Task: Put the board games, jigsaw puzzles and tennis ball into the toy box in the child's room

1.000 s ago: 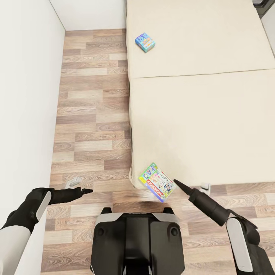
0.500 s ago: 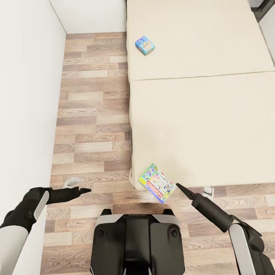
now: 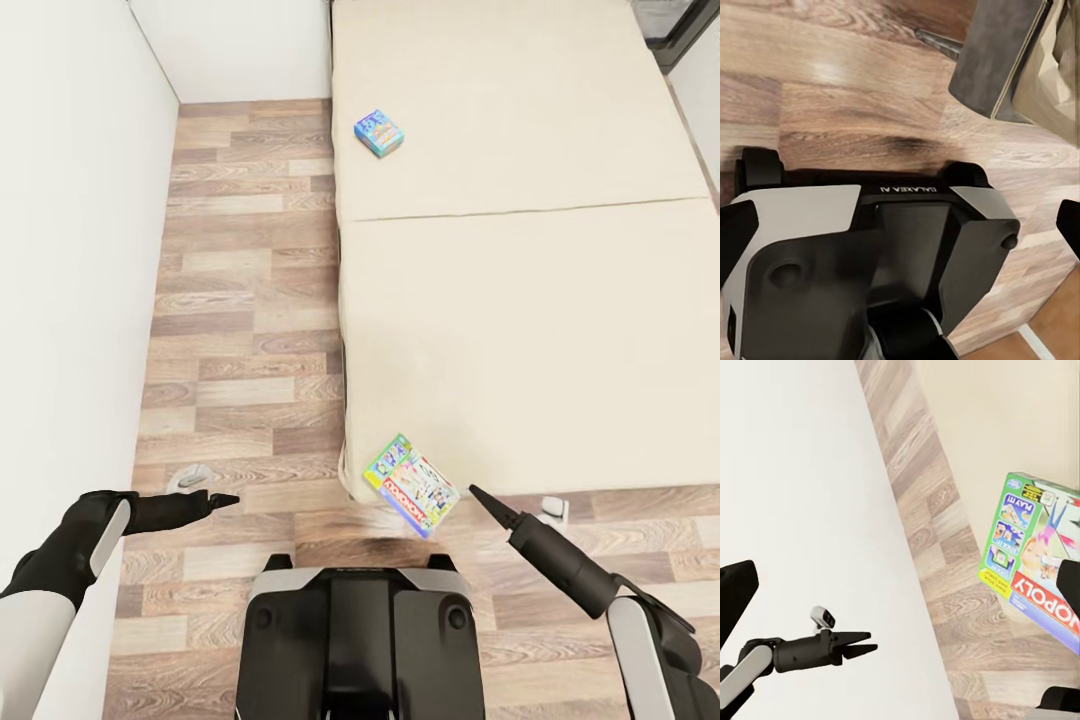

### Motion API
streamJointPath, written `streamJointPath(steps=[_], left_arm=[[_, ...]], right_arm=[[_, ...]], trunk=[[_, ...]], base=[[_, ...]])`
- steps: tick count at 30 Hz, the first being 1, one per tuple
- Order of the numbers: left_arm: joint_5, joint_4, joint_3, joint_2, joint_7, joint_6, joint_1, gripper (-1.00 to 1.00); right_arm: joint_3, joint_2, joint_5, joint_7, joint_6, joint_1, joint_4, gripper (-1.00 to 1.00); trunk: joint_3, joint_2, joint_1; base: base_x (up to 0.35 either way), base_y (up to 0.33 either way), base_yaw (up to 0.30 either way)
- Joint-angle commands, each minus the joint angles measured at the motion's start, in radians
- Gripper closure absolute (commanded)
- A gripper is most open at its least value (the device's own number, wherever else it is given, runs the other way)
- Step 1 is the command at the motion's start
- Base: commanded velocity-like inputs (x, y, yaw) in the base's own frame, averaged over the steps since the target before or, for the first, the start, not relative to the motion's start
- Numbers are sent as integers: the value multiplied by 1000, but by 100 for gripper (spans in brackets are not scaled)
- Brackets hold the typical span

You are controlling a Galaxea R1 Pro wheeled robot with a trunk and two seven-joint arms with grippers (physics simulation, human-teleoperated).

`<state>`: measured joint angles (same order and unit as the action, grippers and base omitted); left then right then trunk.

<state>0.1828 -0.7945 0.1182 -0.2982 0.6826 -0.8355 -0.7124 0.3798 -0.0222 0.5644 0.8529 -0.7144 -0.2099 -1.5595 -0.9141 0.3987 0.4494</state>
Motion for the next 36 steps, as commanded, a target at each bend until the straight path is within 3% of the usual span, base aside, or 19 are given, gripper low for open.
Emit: streamJointPath(steps=[1,36], left_arm=[[1,0,2,0,2,-5,-1,-100],[0,0,-2,3,2,-5,-1,-100]], right_arm=[[7,-1,3,2,-6,0,0,-100],[16,-2,2,3,-5,1,1,-100]], trunk=[[1,1,1],[59,1,1]], base=[[0,0,0],[0,0,0]])
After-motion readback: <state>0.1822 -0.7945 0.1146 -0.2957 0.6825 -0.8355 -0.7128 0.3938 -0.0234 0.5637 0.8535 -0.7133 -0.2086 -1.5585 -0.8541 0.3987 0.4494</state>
